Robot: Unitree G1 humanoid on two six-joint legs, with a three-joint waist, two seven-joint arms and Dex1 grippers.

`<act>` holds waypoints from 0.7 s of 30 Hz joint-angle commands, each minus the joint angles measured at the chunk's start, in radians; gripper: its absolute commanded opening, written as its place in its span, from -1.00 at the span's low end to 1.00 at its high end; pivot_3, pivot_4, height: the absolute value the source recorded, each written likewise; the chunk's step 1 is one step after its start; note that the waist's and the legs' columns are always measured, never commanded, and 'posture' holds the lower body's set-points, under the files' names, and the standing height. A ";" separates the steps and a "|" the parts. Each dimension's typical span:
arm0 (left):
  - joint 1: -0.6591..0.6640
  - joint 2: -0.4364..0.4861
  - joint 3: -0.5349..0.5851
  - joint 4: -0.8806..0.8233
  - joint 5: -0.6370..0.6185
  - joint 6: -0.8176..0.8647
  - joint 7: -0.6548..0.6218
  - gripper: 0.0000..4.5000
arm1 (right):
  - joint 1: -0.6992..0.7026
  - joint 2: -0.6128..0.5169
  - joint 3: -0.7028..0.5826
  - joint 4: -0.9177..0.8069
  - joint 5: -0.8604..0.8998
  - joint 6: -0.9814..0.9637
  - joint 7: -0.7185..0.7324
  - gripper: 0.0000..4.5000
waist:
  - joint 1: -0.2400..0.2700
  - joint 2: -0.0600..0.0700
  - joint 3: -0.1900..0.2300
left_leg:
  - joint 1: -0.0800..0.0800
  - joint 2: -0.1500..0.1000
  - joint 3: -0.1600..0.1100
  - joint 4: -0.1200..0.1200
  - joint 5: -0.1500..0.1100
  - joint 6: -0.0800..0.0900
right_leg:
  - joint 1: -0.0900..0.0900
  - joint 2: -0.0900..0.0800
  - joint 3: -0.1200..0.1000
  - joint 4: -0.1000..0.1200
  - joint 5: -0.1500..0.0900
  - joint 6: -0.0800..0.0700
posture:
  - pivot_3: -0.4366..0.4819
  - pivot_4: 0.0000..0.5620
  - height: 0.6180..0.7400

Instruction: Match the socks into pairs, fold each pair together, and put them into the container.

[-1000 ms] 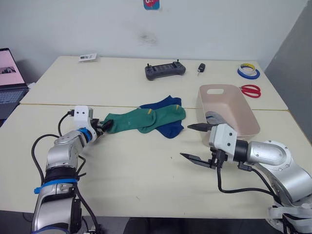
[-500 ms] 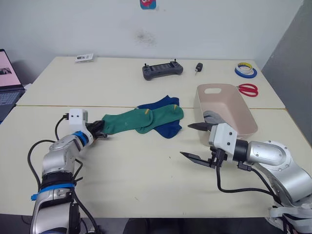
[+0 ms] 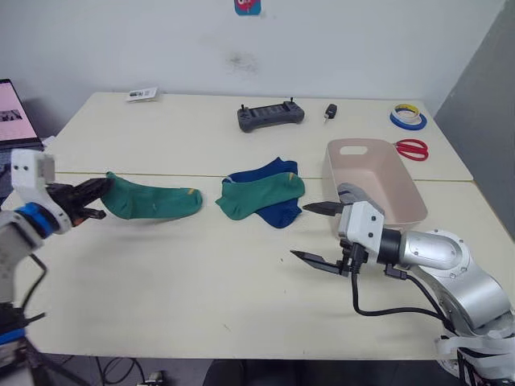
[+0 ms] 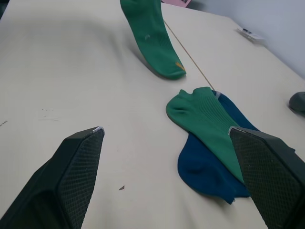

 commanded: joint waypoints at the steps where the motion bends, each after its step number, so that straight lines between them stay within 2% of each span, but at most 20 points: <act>1: -0.011 0.002 0.001 -0.153 -0.129 0.138 0.000 -0.98 | -0.007 0.002 -0.006 -0.012 0.011 -0.026 0.007 1.00 | 0.000 0.000 0.000 | 0.000 0.000 0.000 0.000 0.000 0.000 | 0.000 0.000 0.000 0.000 0.000 0.000 | -0.05 -0.47 1.00; 7: -0.034 -0.174 -0.183 -0.325 -0.223 0.226 0.094 -0.98 | 0.004 -0.018 -0.020 -0.029 0.021 -0.002 0.014 1.00 | 0.000 0.000 0.000 | 0.000 0.000 0.000 0.000 0.000 0.000 | 0.000 0.000 0.001 0.000 0.000 0.000 | -0.05 -0.47 1.00; 11: -0.041 -0.290 -0.393 -0.363 -0.177 0.196 0.094 -0.98 | 0.046 -0.065 -0.061 -0.073 0.043 0.042 0.018 1.00 | 0.000 0.000 0.000 | 0.000 0.000 0.001 0.000 0.000 -0.001 | 0.000 0.000 0.001 0.000 0.000 0.000 | -0.05 -0.47 1.00; 16: -0.076 -0.429 -0.608 -0.300 -0.075 0.100 0.084 -0.98 | 0.135 -0.118 -0.137 -0.155 0.075 0.119 -0.009 1.00 | -0.005 0.001 0.000 | 0.001 0.001 0.001 0.000 0.002 -0.003 | 0.000 0.002 0.003 0.001 0.000 0.000 | -0.05 -0.47 1.00; 21: -0.108 -0.505 -0.684 -0.254 -0.030 0.044 0.051 -0.98 | 0.184 -0.140 -0.167 -0.207 0.085 0.161 -0.038 1.00 | 0.001 0.002 -0.001 | 0.000 -0.001 0.001 0.001 0.002 -0.003 | 0.001 0.002 0.003 -0.001 0.000 0.000 | -0.05 -0.47 1.00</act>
